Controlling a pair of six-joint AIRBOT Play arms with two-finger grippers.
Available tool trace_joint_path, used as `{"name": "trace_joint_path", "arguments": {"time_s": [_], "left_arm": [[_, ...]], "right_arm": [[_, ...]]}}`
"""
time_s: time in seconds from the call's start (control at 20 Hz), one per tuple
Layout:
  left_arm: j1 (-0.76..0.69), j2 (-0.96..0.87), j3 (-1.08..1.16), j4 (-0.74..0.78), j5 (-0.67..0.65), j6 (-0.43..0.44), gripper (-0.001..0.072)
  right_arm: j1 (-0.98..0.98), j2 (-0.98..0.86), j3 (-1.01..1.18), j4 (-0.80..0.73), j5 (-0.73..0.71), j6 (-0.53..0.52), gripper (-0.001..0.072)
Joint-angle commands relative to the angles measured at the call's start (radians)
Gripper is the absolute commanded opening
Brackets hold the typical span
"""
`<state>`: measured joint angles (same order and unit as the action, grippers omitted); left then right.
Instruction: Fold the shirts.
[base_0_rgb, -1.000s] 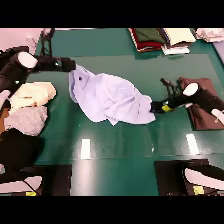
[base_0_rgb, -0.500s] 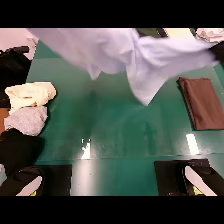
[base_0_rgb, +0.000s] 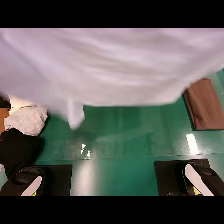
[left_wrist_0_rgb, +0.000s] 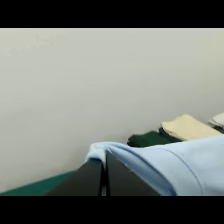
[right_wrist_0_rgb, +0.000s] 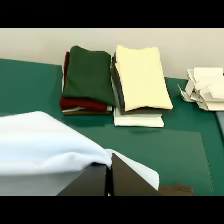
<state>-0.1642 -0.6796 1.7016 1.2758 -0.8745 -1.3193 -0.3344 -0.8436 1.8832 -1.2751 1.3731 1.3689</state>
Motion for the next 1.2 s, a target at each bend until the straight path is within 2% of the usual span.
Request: {"name": "trace_joint_path", "arguments": {"time_s": [0.0, 0.1, 0.2, 0.4, 0.5, 0.6, 0.65, 0.7, 0.75, 0.8, 0.85, 1.0, 1.15], "left_arm": [[0.001, -0.075, -0.037, -0.001, -0.209, -0.019, 0.0022], [0.001, -0.163, -0.136, -0.009, -0.253, -0.021, 0.0023], [0.001, -0.259, -0.269, -0.011, -0.222, -0.037, 0.0023], [0.001, -0.517, -0.498, -0.01, -0.023, -0.034, 0.0023], [0.001, -0.64, -0.498, 0.005, 0.067, -0.042, 0.0023], [0.008, -0.695, -0.489, 0.003, 0.138, -0.099, 0.0035], [0.021, -0.698, -0.477, 0.005, 0.143, -0.126, 0.0268], [0.044, -0.697, -0.454, 0.003, 0.125, -0.14, 0.0536], [0.073, -0.695, -0.42, 0.003, 0.074, -0.141, 0.0558], [0.111, -0.689, -0.382, 0.002, -0.003, -0.142, 0.0559], [0.145, -0.676, -0.356, 0.0, -0.079, -0.142, 0.0558], [0.219, -0.604, -0.404, 0.0, -0.291, -0.138, 0.0559], [0.22, -0.481, -0.666, -0.017, -0.295, -0.143, 0.0558]], "right_arm": [[-0.012, -0.125, 0.091, 0.029, 0.077, 0.012, 0.0011], [0.011, -0.209, 0.037, 0.024, 0.085, 0.015, 0.0011], [0.064, -0.307, -0.066, 0.021, 0.09, 0.018, 0.0011], [0.16, -0.541, -0.267, 0.015, 0.029, 0.018, 0.0011], [0.198, -0.647, -0.298, 0.016, -0.027, 0.022, 0.0012], [0.225, -0.716, -0.283, 0.018, -0.055, 0.03, 0.0012], [0.235, -0.741, -0.256, 0.018, -0.054, 0.029, 0.0013], [0.237, -0.759, -0.217, 0.017, -0.051, 0.029, 0.0018], [0.237, -0.771, -0.175, 0.017, -0.041, 0.029, 0.0124], [0.237, -0.775, -0.132, 0.017, -0.026, 0.029, 0.0343], [0.236, -0.774, -0.093, 0.018, 0.005, 0.021, 0.0374], [0.237, -0.729, -0.061, 0.028, 0.126, -0.01, 0.0374], [0.238, -0.607, -0.189, 0.091, 0.141, -0.011, 0.0374]]}}
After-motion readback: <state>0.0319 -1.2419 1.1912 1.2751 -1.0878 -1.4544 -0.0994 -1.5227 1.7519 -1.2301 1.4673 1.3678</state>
